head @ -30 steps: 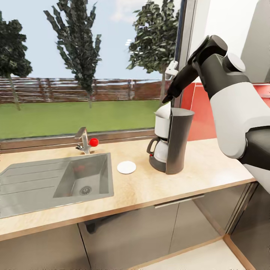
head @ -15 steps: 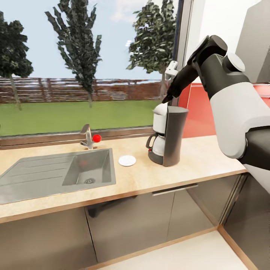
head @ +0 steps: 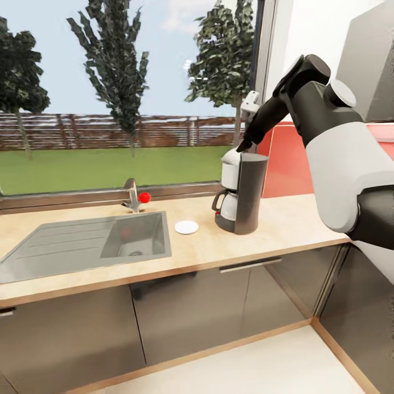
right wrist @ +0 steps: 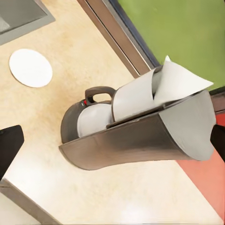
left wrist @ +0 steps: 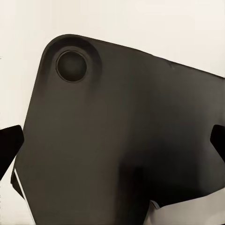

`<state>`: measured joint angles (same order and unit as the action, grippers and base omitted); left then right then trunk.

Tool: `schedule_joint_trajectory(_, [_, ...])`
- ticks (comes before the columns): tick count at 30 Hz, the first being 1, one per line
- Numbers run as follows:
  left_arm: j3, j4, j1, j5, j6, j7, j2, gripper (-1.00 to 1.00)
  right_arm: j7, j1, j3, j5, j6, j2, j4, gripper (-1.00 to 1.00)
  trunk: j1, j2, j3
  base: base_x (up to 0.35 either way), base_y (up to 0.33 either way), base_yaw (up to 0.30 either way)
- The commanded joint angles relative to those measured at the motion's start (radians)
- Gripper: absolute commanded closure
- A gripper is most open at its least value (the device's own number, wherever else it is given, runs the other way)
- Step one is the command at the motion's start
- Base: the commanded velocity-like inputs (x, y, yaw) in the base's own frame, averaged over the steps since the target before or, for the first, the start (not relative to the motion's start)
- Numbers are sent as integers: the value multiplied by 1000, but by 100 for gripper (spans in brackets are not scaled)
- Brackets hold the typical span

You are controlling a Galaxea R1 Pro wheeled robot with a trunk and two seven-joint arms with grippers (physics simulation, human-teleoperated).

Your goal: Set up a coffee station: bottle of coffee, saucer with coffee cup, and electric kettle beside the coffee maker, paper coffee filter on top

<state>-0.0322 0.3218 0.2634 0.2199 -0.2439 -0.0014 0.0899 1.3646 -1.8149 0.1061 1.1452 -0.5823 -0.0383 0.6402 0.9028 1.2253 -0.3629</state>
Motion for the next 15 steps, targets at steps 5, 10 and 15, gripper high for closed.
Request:
schedule_joint_trajectory(5, [-3,2,0,1,0,0,0,-100,5,1,0,4,-10,0,1,-100,0,1,-1,-177,0,0])
schedule_joint_trajectory(10, [-3,2,0,1,0,0,0,-100,4,2,0,4,-10,0,1,-100,0,1,-1,-60,0,0])
schedule_joint_trajectory(15, [-3,2,0,1,-1,0,1,-100,3,6,0,4,-10,0,1,-100,0,1,-1,-144,0,0])
